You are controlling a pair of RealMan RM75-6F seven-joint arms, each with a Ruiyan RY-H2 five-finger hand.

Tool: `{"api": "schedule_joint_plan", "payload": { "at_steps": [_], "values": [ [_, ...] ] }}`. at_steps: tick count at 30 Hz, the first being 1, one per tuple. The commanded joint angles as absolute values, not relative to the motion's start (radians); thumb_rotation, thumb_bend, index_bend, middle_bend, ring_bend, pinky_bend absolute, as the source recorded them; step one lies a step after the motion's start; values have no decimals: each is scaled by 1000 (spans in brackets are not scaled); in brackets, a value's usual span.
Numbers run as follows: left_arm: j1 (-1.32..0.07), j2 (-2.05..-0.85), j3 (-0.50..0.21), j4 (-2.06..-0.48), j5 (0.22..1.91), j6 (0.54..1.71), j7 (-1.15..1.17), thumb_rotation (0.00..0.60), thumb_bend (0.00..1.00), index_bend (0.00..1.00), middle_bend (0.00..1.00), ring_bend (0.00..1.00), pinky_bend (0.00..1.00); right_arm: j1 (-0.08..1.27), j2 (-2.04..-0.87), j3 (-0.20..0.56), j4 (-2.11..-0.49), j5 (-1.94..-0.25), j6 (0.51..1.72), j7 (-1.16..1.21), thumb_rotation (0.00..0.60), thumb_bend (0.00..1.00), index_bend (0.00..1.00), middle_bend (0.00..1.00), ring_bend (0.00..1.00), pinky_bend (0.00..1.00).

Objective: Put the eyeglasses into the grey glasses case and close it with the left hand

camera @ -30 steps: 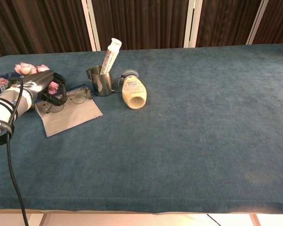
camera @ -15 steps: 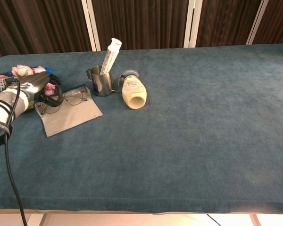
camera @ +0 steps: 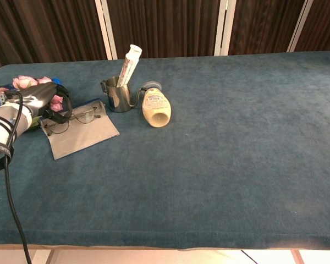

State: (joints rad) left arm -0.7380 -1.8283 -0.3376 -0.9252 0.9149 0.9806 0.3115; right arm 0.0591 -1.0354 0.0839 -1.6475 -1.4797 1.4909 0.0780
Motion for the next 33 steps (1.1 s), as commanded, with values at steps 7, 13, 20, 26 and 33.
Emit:
{"api": "schedule_joint_plan", "payload": {
  "at_steps": [7, 13, 20, 26, 33],
  "values": [
    [-734, -1825, -338, -947, 920, 993, 323, 543, 406, 429, 120, 4, 31, 58, -1032, 83, -1648, -1482, 1493, 84, 600, 135, 0, 0, 0, 0],
    [-697, -1775, -310, -1099, 994, 1062, 293, 534, 393, 398, 111, 5, 31, 59, -1033, 81, -1647, -1485, 1489, 81, 600, 135, 0, 0, 0, 0],
    [-651, -1714, -251, -1330, 1026, 1110, 354, 508, 346, 399, 90, 0, 32, 58, -1033, 73, -1650, -1498, 1490, 80, 600, 134, 0, 0, 0, 0],
    [-660, -1701, -242, -1427, 926, 1106, 510, 460, 311, 418, 53, 0, 28, 58, -1028, 69, -1648, -1504, 1487, 88, 600, 135, 0, 0, 0, 0],
    [-695, -1718, -254, -1460, 785, 1133, 687, 426, 278, 360, 0, 0, 18, 57, -1019, 65, -1648, -1512, 1488, 107, 600, 134, 0, 0, 0, 0]
  ]
}}
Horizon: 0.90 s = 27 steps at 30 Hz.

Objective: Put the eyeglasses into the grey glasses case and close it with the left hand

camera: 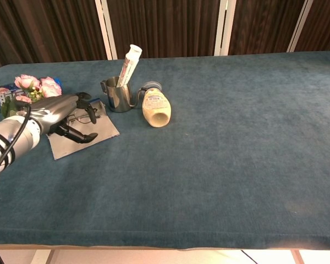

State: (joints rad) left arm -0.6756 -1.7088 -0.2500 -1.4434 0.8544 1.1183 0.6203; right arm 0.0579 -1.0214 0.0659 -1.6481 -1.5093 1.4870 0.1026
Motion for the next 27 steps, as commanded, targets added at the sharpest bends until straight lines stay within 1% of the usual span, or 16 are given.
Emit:
{"api": "schedule_joint_plan", "payload": {
  "at_steps": [1, 5, 12, 16, 20, 27],
  "values": [
    [-699, -1721, -254, -1457, 771, 1133, 700, 422, 275, 354, 0, 0, 18, 57, -1018, 64, -1648, -1513, 1488, 109, 600, 134, 0, 0, 0, 0],
    [-713, -1741, -255, -1440, 739, 1141, 731, 424, 262, 341, 0, 0, 18, 58, -1016, 61, -1646, -1518, 1486, 113, 600, 134, 0, 0, 0, 0],
    [-734, -1777, -252, -1401, 712, 1148, 761, 425, 263, 355, 0, 0, 17, 58, -1016, 59, -1645, -1521, 1486, 114, 600, 134, 0, 0, 0, 0],
    [-745, -1786, -245, -1386, 709, 1166, 798, 417, 264, 354, 0, 0, 17, 58, -1015, 59, -1645, -1522, 1488, 118, 600, 134, 0, 0, 0, 0],
    [-753, -1791, -245, -1382, 690, 1174, 827, 428, 262, 350, 0, 0, 17, 58, -1015, 58, -1644, -1523, 1487, 119, 600, 134, 0, 0, 0, 0],
    [-765, -1790, -241, -1385, 648, 1184, 888, 422, 261, 343, 0, 0, 17, 57, -1015, 57, -1643, -1525, 1490, 120, 600, 134, 0, 0, 0, 0]
  ]
}}
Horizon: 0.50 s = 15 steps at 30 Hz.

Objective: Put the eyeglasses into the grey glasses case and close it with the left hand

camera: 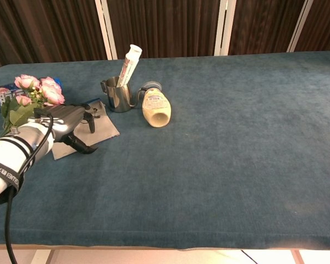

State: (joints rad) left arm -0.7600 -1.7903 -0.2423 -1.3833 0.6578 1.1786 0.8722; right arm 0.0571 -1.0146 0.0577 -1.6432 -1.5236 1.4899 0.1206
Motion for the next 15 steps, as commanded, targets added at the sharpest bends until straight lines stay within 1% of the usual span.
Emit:
{"api": "schedule_joint_plan", "payload": {
  "at_steps": [1, 6, 15],
  "values": [
    [-767, -1789, -238, -1384, 646, 1186, 897, 423, 260, 344, 0, 0, 17, 57, -1015, 57, -1643, -1525, 1490, 120, 600, 134, 0, 0, 0, 0],
    [-772, -1791, -235, -1385, 632, 1194, 919, 433, 262, 348, 0, 0, 17, 56, -1014, 57, -1643, -1526, 1492, 124, 600, 134, 0, 0, 0, 0],
    [-776, -1801, -230, -1359, 635, 1199, 924, 433, 266, 363, 0, 0, 17, 55, -1011, 56, -1642, -1528, 1495, 133, 600, 133, 0, 0, 0, 0]
  ]
}}
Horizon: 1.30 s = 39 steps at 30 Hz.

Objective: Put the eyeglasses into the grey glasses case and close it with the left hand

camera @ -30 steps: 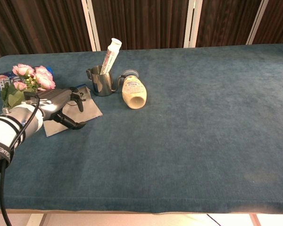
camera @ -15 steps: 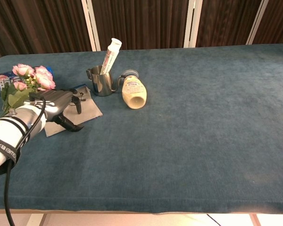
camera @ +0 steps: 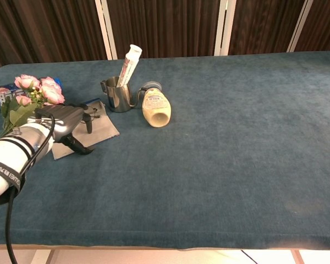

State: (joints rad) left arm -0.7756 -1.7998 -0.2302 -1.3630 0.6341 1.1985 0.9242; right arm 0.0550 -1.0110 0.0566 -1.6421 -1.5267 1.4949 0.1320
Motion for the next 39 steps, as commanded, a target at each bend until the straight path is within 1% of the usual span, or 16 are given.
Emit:
{"api": "schedule_joint_plan", "payload": {
  "at_steps": [1, 10, 15, 17, 19, 22, 26, 34, 39],
  "values": [
    [-776, -1802, -229, -1356, 635, 1198, 925, 431, 266, 365, 0, 0, 17, 55, -1011, 56, -1642, -1528, 1496, 133, 600, 134, 0, 0, 0, 0],
    [-776, -1808, -223, -1342, 637, 1198, 930, 433, 266, 365, 0, 0, 18, 54, -1010, 56, -1641, -1528, 1498, 136, 600, 133, 0, 0, 0, 0],
    [-777, -1813, -214, -1335, 637, 1202, 947, 459, 269, 362, 0, 0, 18, 52, -1008, 56, -1641, -1529, 1501, 139, 600, 134, 0, 0, 0, 0],
    [-778, -1816, -208, -1330, 639, 1206, 959, 473, 280, 365, 0, 0, 18, 52, -1008, 56, -1641, -1530, 1502, 140, 600, 134, 0, 0, 0, 0],
    [-778, -1819, -204, -1329, 635, 1209, 972, 499, 298, 377, 0, 0, 19, 52, -1008, 56, -1641, -1529, 1502, 141, 600, 134, 0, 0, 0, 0],
    [-778, -1827, -202, -1323, 636, 1214, 978, 531, 346, 402, 0, 0, 19, 52, -1007, 56, -1641, -1530, 1502, 143, 600, 134, 0, 0, 0, 0],
    [-774, -1833, -197, -1312, 649, 1220, 977, 531, 402, 439, 7, 0, 20, 51, -1006, 57, -1641, -1529, 1503, 148, 600, 134, 0, 0, 0, 0],
    [-763, -1846, -199, -1283, 697, 1240, 939, 562, 446, 473, 40, 0, 23, 51, -1005, 55, -1641, -1532, 1503, 149, 600, 134, 0, 0, 0, 0],
    [-751, -1858, -205, -1249, 740, 1258, 890, 577, 456, 491, 60, 0, 29, 50, -1004, 55, -1640, -1532, 1503, 150, 600, 134, 0, 0, 0, 0]
  ]
}}
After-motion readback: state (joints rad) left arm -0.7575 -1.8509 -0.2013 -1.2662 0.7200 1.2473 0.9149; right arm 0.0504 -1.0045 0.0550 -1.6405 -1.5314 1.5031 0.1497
